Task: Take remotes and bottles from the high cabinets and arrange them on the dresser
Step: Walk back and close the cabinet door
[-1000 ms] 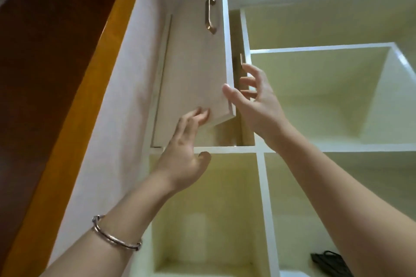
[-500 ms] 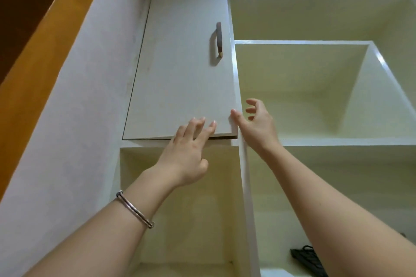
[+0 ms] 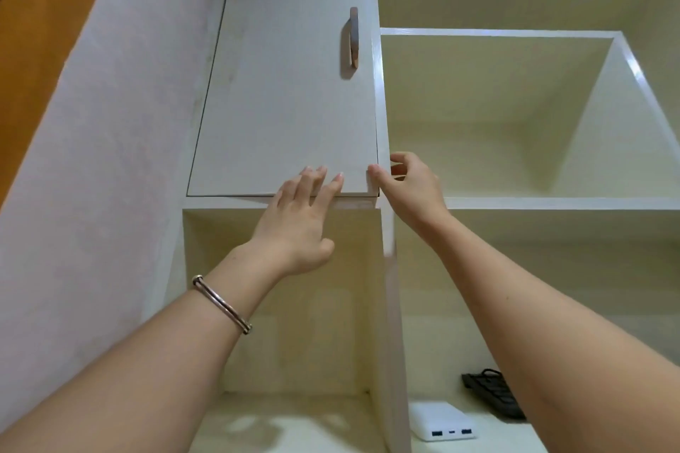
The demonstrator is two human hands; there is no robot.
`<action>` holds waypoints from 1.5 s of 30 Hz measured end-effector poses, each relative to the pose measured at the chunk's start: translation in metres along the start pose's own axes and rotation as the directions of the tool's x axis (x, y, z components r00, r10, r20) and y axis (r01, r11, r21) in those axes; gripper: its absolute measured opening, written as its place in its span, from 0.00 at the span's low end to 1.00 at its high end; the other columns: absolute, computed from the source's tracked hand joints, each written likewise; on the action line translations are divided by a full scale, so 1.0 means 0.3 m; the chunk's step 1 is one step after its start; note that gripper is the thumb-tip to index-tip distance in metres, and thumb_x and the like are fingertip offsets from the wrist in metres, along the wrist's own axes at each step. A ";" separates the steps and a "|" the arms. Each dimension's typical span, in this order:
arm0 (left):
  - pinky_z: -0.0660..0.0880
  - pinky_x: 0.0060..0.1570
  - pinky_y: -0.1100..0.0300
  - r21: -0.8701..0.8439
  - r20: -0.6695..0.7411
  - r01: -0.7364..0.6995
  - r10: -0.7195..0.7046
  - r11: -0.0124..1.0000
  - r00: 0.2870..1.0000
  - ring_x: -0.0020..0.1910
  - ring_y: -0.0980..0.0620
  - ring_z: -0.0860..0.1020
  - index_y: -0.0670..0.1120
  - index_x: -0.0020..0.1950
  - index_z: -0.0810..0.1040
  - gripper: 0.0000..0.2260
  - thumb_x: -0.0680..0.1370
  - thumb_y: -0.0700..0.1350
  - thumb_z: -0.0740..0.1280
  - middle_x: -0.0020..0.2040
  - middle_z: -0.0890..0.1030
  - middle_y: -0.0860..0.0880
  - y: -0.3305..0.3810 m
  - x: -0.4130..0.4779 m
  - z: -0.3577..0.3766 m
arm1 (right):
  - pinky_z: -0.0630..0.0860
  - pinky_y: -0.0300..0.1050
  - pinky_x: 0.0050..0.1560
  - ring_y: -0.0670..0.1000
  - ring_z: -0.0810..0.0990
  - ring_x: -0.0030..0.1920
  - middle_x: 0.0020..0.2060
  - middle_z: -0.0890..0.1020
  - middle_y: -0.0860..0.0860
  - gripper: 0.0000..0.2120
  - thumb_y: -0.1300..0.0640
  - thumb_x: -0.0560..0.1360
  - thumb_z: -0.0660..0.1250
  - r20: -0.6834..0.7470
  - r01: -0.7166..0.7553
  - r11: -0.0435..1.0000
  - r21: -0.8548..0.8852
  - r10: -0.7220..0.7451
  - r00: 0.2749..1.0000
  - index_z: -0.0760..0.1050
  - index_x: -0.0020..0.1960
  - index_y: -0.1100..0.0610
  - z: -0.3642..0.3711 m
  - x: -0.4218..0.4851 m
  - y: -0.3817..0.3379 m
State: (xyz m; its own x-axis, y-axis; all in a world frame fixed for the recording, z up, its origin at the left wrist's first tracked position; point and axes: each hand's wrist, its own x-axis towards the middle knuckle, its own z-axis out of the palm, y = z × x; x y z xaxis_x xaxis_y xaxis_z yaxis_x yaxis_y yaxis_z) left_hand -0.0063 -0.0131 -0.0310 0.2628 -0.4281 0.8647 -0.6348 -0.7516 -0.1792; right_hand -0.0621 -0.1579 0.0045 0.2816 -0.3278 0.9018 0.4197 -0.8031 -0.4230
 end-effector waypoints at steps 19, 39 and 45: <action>0.68 0.36 0.78 -0.725 -0.130 0.126 -0.315 0.677 0.940 0.39 0.54 0.76 0.47 0.47 0.82 0.09 0.75 0.38 0.63 0.44 0.83 0.50 0.033 -0.341 -0.015 | 0.72 0.35 0.49 0.44 0.77 0.46 0.47 0.80 0.48 0.11 0.55 0.74 0.65 0.123 -0.037 0.993 -0.110 0.050 0.991 0.77 0.56 0.54 -0.199 -0.375 0.035; 0.70 0.45 0.61 -0.065 0.849 0.829 0.467 0.556 -0.247 0.46 0.48 0.78 0.44 0.51 0.78 0.06 0.78 0.39 0.62 0.53 0.79 0.43 0.623 -2.289 0.357 | 0.70 0.37 0.40 0.51 0.76 0.44 0.45 0.79 0.53 0.12 0.59 0.76 0.63 -0.350 -0.880 -0.393 -0.267 0.890 -0.291 0.75 0.58 0.57 -0.934 -2.722 -0.207; 0.69 0.41 0.57 -0.039 0.786 0.667 0.435 0.744 -0.440 0.46 0.45 0.77 0.39 0.52 0.78 0.07 0.77 0.37 0.63 0.43 0.80 0.44 0.739 -2.434 0.318 | 0.74 0.46 0.52 0.54 0.77 0.50 0.53 0.79 0.56 0.17 0.60 0.76 0.62 -0.438 -0.723 -0.690 0.004 0.649 -0.622 0.72 0.63 0.63 -1.011 -3.047 -0.480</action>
State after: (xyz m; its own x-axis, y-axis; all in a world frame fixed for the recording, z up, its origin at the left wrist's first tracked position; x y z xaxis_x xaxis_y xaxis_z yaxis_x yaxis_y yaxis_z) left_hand -0.2695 0.0849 -0.7470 0.1789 -0.5333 -0.8268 -0.3260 -0.8250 0.4616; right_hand -0.6417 0.1066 -0.7321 -0.2808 -0.5355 -0.7965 -0.4904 0.7934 -0.3606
